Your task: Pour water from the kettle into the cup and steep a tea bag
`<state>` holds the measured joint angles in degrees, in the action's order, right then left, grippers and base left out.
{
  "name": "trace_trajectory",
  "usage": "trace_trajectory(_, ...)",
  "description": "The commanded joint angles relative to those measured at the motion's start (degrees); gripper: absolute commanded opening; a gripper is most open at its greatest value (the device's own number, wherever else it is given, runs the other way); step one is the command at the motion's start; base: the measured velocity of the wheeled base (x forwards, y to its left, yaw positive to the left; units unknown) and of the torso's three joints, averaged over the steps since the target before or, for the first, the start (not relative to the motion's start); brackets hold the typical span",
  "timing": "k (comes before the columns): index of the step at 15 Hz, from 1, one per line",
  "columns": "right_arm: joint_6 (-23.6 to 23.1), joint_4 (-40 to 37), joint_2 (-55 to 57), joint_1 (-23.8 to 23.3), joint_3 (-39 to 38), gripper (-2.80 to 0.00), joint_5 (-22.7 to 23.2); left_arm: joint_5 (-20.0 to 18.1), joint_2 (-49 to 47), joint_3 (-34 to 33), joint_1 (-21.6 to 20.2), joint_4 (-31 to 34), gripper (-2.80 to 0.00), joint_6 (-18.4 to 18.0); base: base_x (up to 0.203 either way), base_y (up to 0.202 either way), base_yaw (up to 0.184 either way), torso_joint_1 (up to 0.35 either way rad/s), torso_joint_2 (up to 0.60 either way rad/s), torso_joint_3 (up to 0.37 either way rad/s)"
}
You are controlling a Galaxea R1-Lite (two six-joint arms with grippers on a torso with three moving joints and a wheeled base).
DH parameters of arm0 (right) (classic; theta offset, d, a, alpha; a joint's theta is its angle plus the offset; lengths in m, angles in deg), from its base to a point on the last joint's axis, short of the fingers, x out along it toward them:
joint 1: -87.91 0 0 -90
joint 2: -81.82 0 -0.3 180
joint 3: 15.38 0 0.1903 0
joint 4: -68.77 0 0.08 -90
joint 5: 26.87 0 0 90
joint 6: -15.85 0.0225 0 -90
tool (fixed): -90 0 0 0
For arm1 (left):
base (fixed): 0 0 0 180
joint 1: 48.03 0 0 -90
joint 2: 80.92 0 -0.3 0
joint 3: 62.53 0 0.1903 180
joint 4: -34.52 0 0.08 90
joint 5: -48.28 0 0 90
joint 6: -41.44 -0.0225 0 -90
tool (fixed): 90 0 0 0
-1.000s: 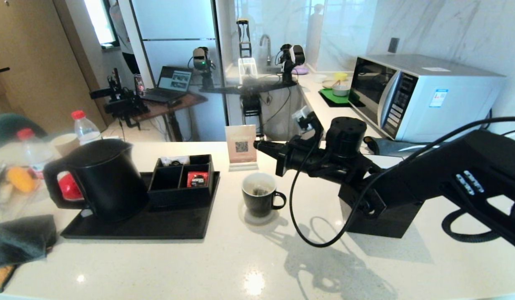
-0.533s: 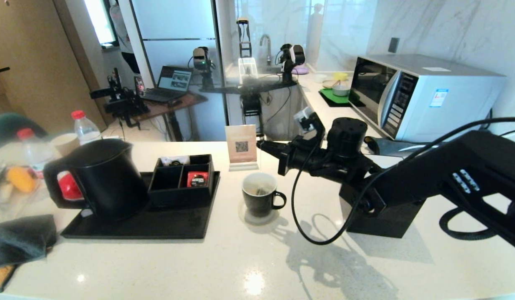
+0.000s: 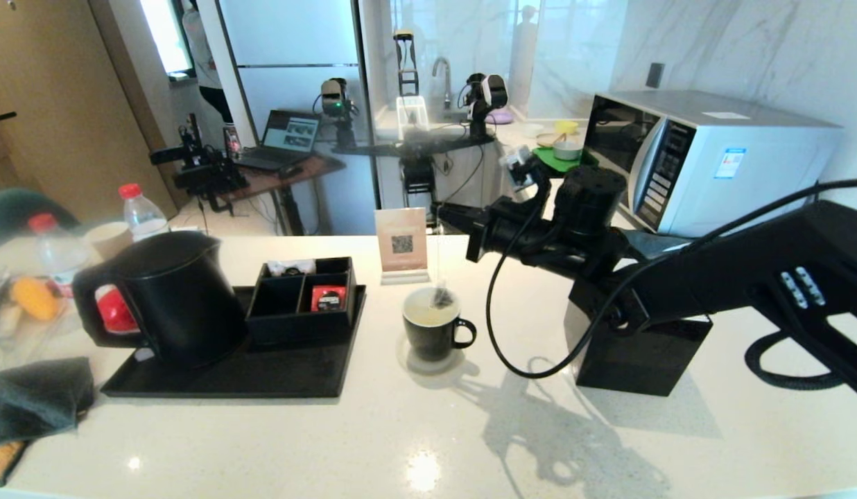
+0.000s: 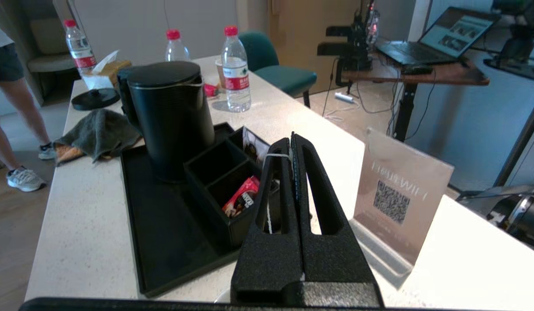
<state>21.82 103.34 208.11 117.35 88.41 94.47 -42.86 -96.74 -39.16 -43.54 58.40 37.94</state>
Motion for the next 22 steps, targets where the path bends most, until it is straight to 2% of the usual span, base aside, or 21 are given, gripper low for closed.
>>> trace_trajectory(1,-0.2,0.6,-0.3,0.0,-0.1,-2.80,0.2,0.0,-0.2,0.0,-0.5,0.1,-2.80,0.0,0.000,0.000,0.000,0.000,0.00,0.000)
trace_trajectory(5,-0.3,2.4,-0.1,0.1,-4.7,-2.80,0.2,0.0,1.9,0.0,-5.7,0.1,-2.80,0.0,0.000,0.000,0.000,0.000,0.00,0.000)
trace_trajectory(10,-0.3,6.9,0.9,0.4,-12.0,-2.80,0.3,0.2,6.7,0.0,-5.2,0.0,-2.80,0.0,0.000,0.000,0.000,0.000,0.00,0.000)
trace_trajectory(13,-0.3,7.2,1.8,0.4,-11.7,-2.80,0.4,0.3,15.4,0.0,-4.7,0.0,-2.80,-0.1,0.000,0.000,0.000,0.000,0.00,0.000)
trace_trajectory(19,-0.2,7.0,1.2,0.4,-9.7,-2.80,0.3,0.4,15.8,0.0,-4.5,0.0,-2.80,-0.2,0.000,0.000,0.000,0.000,0.00,0.000)
trace_trajectory(22,-0.1,6.2,0.7,0.3,-5.9,-2.80,0.2,0.4,15.8,0.0,-4.5,0.0,-2.80,0.0,0.000,0.000,0.000,0.000,0.00,0.000)
